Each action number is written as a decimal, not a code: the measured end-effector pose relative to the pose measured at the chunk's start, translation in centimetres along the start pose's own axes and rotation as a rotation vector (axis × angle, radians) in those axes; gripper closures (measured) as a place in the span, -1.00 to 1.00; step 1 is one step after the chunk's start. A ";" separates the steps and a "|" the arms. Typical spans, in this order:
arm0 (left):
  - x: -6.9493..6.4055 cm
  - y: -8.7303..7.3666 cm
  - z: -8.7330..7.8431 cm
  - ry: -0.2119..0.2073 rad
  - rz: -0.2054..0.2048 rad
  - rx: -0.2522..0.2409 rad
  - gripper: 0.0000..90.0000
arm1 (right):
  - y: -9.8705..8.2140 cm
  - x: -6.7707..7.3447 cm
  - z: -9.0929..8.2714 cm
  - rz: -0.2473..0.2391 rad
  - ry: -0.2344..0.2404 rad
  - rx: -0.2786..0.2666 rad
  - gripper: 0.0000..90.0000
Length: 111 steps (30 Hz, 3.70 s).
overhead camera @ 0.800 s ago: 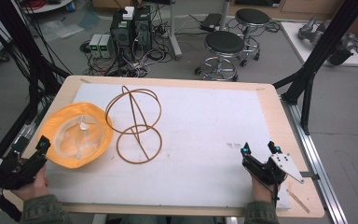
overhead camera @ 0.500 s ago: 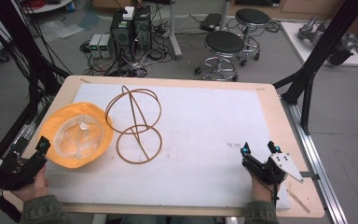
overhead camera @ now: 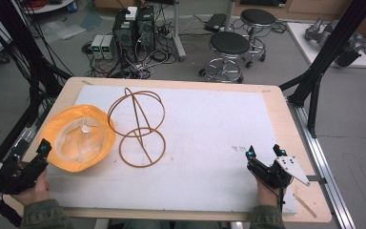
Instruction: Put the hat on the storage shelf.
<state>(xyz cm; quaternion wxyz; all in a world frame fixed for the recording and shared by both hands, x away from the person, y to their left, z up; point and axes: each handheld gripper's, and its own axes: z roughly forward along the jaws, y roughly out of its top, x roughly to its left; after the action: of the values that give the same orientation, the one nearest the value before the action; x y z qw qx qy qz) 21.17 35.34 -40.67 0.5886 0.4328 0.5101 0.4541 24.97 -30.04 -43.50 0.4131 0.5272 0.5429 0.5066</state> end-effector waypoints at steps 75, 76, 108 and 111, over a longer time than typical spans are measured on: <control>0.0 1.0 3.5 0.015 -0.104 0.352 0.93 | -0.1 0.5 0.6 -0.038 0.040 0.019 -0.73; -0.1 1.0 3.5 0.009 -0.102 0.347 0.93 | -0.1 0.5 0.6 -0.038 0.040 0.019 -0.73; -4.6 6.0 3.7 -0.038 0.068 0.133 0.93 | -0.1 0.6 0.5 -0.042 0.053 0.013 -0.73; -5.1 6.4 4.0 -0.053 0.078 0.112 0.93 | -0.1 0.6 0.5 -0.043 0.053 0.016 -0.73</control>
<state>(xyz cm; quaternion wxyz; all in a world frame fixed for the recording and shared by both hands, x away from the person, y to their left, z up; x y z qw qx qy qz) 24.21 31.53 -32.98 0.5585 0.4964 0.5016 0.4358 25.44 -29.39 -43.66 0.4053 0.5049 0.5689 0.5071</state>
